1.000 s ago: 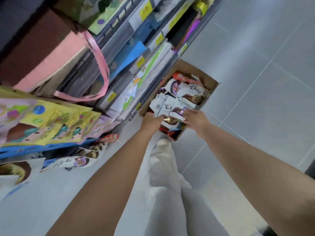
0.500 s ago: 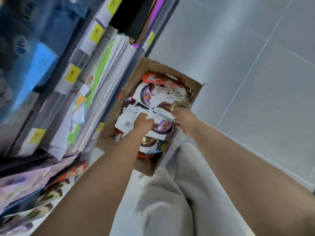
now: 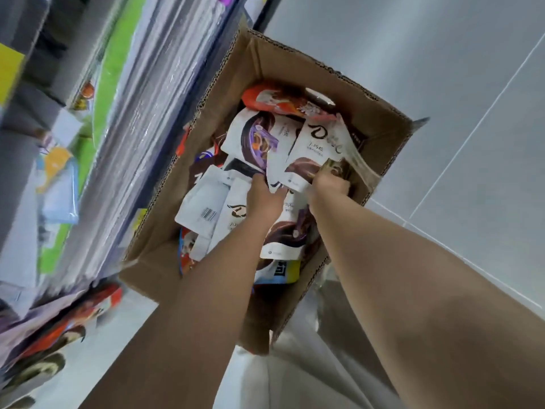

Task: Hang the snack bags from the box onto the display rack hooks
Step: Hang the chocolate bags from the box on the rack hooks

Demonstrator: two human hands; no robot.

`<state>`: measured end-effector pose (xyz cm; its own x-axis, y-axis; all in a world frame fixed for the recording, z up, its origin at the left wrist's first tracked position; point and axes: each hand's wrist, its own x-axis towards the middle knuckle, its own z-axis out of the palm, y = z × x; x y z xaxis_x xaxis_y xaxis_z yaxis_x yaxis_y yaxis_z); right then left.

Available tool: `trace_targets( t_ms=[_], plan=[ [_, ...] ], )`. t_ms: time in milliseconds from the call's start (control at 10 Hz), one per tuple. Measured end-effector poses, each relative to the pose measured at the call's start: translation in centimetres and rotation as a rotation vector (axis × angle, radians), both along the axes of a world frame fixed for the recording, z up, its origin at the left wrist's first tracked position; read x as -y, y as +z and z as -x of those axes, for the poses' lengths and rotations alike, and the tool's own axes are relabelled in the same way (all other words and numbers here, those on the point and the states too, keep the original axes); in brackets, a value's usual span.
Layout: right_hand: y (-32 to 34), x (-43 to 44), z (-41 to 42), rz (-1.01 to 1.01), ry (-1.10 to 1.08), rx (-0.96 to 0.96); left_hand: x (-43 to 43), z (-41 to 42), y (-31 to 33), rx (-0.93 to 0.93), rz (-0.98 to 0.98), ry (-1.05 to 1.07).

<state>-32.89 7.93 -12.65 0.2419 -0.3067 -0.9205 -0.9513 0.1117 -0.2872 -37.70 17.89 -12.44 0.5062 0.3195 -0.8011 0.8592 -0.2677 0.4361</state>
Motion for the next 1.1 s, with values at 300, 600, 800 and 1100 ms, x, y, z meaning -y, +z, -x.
trace_targets(
  t_ms=[300, 600, 800, 1100],
  plan=[
    [0.3, -2.5, -2.8, 0.054, 0.6, -0.28, -9.3, 3.3, 1.6, -0.199, -0.51, -0.051],
    [-1.5, -1.5, 2.7, 0.242, 1.227, -0.164, -8.2, 1.8, 0.5, 0.144, -0.723, -0.84],
    [-2.6, -3.2, 0.2, 0.307, 1.046, 0.048, -10.2, 0.2, -0.7, 0.039, -0.626, -0.937],
    [0.0, -3.1, -1.0, 0.319, 1.104, -0.029, -12.4, 2.8, 3.2, -0.022, -0.443, -0.55]
  ],
)
